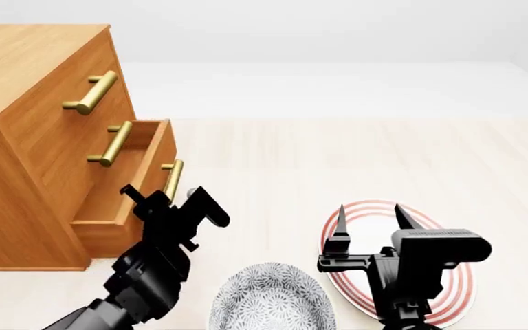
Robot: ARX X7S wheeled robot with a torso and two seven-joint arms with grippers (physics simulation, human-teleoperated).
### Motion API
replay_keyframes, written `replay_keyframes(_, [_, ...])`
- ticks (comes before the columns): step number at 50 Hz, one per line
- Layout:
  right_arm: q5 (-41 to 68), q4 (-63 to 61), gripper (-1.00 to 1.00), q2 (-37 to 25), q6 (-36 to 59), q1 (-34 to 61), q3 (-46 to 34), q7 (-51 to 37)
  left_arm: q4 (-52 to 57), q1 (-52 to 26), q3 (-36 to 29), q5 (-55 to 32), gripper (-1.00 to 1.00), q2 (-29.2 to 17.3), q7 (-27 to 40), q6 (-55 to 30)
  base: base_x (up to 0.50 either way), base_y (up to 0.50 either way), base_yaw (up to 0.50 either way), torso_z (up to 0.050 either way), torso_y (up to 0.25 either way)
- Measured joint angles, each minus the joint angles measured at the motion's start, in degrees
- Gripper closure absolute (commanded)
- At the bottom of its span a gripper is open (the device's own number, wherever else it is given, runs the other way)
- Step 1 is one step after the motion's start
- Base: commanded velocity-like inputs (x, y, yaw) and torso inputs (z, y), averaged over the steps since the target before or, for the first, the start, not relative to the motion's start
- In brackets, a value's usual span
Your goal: Open the bottom drawer of the cabinet.
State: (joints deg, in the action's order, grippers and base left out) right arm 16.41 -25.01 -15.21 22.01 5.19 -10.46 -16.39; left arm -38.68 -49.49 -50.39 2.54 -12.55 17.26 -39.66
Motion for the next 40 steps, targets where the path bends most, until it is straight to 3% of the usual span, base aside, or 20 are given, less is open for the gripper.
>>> replay_keyframes(16, [0.5, -0.3, -1.0, -0.4, -0.5, -0.2, 0.0, -0.3, 2.6, 0.1, -2.2, 2.4, 1.0, 0.9, -1.8, -3.0, 0.0, 0.0, 0.0, 0.005, 0.011])
replay_keyframes(17, [0.5, -0.3, -1.0, -0.4, -0.5, -0.2, 0.0, -0.3, 2.8, 0.1, -2.4, 2.3, -1.0, 0.9, -1.7, -3.1, 0.0, 0.0, 0.0, 0.0, 0.011])
replay_keyframes(40, [1.2, 0.7, -1.0, -0.7, -1.3, -0.1, -0.3, -0.6, 18.9, 3.0, -3.0, 0.6, -1.0, -0.6, 5.8, -9.2, 0.0, 0.0, 0.0, 0.0, 0.0])
